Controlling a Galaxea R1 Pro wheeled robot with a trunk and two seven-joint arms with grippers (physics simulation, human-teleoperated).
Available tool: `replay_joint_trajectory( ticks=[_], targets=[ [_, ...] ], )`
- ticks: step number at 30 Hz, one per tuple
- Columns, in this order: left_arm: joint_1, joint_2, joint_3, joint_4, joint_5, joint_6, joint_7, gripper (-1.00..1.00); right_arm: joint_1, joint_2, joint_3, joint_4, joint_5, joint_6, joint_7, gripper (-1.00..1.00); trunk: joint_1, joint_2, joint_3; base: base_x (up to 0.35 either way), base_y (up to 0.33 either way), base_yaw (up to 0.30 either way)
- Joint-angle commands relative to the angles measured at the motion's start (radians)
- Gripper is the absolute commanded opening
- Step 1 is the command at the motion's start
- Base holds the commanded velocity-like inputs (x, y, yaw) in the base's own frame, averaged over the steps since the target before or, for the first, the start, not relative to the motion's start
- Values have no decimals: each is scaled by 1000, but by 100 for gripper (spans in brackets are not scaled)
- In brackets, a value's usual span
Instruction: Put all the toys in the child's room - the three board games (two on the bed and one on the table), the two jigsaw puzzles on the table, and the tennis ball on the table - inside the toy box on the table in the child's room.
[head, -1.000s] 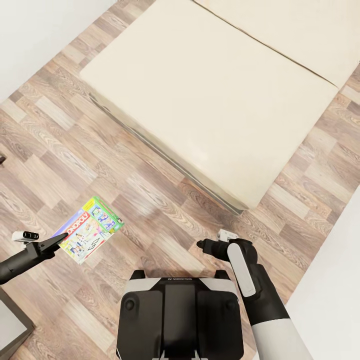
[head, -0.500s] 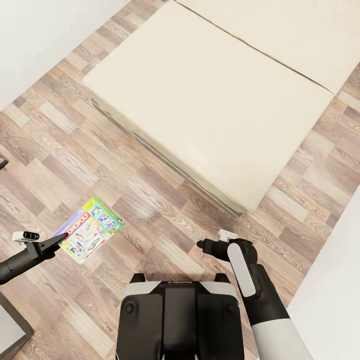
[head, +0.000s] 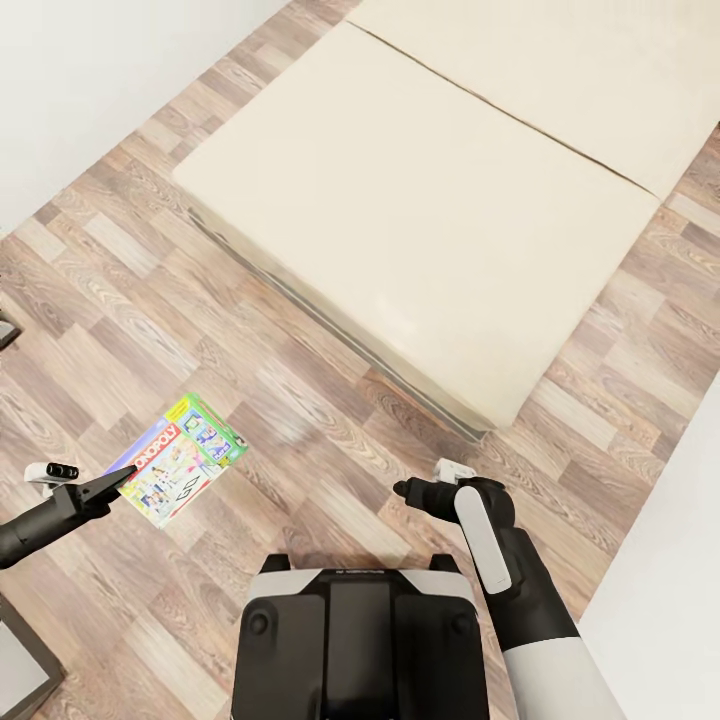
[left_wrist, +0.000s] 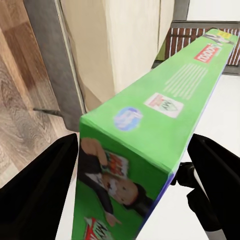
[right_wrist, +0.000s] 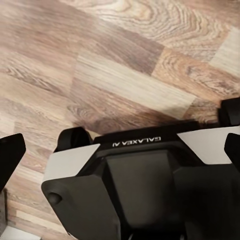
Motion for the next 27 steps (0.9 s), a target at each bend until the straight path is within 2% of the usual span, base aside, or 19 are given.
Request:
replay_joint_trajectory(
  ticks=[1,15,27],
  targets=[
    [0,0,0,0,0,10,-4,-100,0,0,0,-1,-10,2,-10,100,0,-1,1,0,74,0],
    [0,0,0,0,0,10,-4,-100,0,0,0,-1,-10,2,-10,100,0,-1,24,0,82,0],
    [0,0,0,0,0,10,-4,-100,0,0,0,-1,-10,1,-11,100,0,-1,44,-72,85,0]
  ],
)
